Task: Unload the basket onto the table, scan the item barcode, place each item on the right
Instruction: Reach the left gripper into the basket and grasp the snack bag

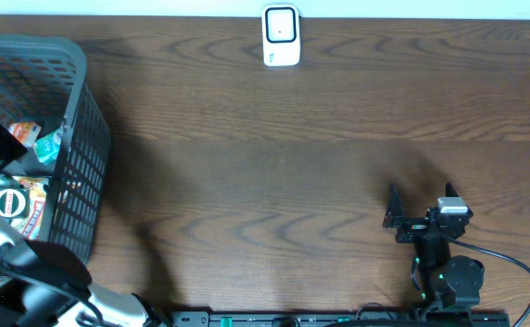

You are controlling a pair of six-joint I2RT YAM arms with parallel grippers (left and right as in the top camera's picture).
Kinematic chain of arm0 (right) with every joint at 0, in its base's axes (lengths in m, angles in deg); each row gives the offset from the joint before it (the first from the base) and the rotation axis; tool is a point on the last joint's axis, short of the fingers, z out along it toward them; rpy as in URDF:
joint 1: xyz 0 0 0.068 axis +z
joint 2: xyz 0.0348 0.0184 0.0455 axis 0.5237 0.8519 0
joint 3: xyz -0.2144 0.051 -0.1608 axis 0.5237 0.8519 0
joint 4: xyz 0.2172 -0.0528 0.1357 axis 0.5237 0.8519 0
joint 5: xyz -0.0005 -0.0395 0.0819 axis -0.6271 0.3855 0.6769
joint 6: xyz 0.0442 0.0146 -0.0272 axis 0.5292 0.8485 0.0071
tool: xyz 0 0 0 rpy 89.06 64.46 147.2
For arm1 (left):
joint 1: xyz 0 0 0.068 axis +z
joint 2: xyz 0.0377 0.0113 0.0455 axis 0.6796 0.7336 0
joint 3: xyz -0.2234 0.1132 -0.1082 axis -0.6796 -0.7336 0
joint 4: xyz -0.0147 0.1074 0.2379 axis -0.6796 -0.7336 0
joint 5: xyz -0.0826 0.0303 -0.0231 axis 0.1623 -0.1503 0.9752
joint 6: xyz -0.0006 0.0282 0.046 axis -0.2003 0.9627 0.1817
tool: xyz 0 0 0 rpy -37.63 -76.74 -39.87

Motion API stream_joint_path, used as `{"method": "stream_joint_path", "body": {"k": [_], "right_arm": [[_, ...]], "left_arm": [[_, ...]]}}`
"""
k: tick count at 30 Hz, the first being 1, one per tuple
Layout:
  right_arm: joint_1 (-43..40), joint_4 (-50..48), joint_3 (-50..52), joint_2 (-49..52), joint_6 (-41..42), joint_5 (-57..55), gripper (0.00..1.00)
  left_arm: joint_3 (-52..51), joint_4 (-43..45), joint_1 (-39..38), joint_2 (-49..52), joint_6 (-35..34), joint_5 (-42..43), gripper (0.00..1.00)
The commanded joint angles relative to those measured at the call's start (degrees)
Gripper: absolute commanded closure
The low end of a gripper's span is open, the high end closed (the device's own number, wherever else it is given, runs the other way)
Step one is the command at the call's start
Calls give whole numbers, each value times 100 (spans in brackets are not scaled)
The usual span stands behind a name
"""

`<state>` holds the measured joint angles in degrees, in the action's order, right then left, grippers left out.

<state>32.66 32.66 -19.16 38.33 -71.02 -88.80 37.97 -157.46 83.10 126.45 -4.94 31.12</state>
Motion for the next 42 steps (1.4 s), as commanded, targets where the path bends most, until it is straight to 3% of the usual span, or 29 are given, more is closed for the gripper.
{"method": "stream_joint_path", "body": {"k": [1, 10, 21, 33, 42], "right_arm": [[-24, 26, 11, -15, 39, -11, 1], [-24, 26, 11, -15, 37, -11, 1], [-24, 26, 11, -15, 37, -11, 1], [-24, 26, 11, -15, 37, -9, 1], [-24, 26, 9, -15, 37, -11, 1]], "left_arm": [[31, -289, 15, 402, -131, -363, 2], [-483, -413, 13, 909, -37, -481, 2], [-1871, 697, 15, 909, 424, -481, 2], [-2570, 1969, 15, 909, 562, -472, 1], [-2896, 2581, 15, 909, 560, -52, 31]]}}
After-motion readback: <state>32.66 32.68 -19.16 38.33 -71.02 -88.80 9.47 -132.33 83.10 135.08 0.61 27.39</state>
